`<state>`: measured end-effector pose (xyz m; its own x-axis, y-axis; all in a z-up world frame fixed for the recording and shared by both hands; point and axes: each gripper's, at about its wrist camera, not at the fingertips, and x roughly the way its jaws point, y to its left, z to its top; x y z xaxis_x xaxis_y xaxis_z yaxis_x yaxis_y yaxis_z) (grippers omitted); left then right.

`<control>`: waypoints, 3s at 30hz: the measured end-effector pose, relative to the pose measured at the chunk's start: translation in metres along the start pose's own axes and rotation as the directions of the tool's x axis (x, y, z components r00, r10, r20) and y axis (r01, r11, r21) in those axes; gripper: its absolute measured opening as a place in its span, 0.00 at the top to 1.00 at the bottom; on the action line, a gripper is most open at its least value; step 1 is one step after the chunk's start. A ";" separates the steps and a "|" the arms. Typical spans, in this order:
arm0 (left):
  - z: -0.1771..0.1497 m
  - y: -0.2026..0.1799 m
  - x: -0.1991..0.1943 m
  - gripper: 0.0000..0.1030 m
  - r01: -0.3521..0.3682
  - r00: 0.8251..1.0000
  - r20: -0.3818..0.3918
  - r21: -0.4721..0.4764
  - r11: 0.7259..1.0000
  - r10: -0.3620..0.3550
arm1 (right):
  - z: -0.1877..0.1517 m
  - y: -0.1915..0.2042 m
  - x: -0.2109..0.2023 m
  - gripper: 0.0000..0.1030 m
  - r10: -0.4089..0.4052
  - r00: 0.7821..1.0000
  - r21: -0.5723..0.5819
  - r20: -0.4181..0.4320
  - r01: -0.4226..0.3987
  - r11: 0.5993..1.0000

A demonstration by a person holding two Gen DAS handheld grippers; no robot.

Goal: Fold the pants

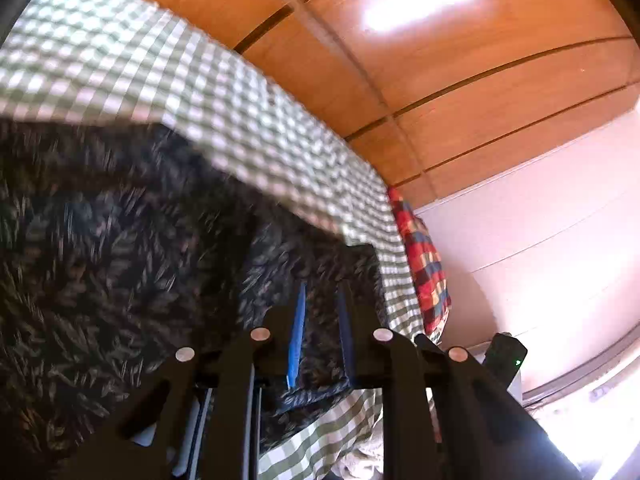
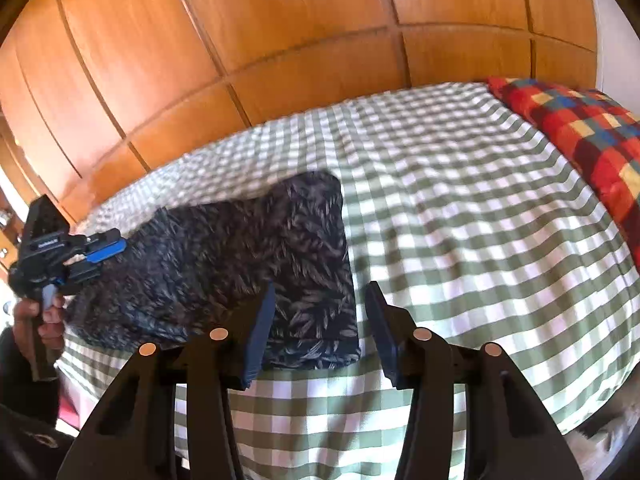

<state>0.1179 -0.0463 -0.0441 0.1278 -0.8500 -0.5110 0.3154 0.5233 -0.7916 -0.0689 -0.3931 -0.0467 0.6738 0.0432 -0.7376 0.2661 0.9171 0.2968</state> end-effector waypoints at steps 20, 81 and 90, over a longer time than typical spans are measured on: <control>-0.022 0.003 0.059 0.90 -0.211 0.968 -0.126 0.069 0.975 0.218 | 0.003 0.027 0.011 0.55 0.051 0.998 -0.069 0.026 -0.049 0.996; -0.137 0.142 -0.269 0.02 -0.449 0.674 0.342 -0.515 0.731 0.655 | -0.019 0.174 0.122 0.48 0.094 0.991 -0.345 -0.096 -0.121 0.931; -0.115 0.181 -0.247 0.02 -0.279 0.751 0.349 -0.601 0.749 0.560 | -0.020 0.173 0.121 0.47 0.099 0.991 -0.345 -0.086 -0.123 0.931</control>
<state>0.0357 0.2652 -0.0996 0.6008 -0.3667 -0.7103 -0.3641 0.6655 -0.6516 0.0450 -0.2209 -0.0967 0.6347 0.1675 -0.7544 -0.0725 0.9848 0.1576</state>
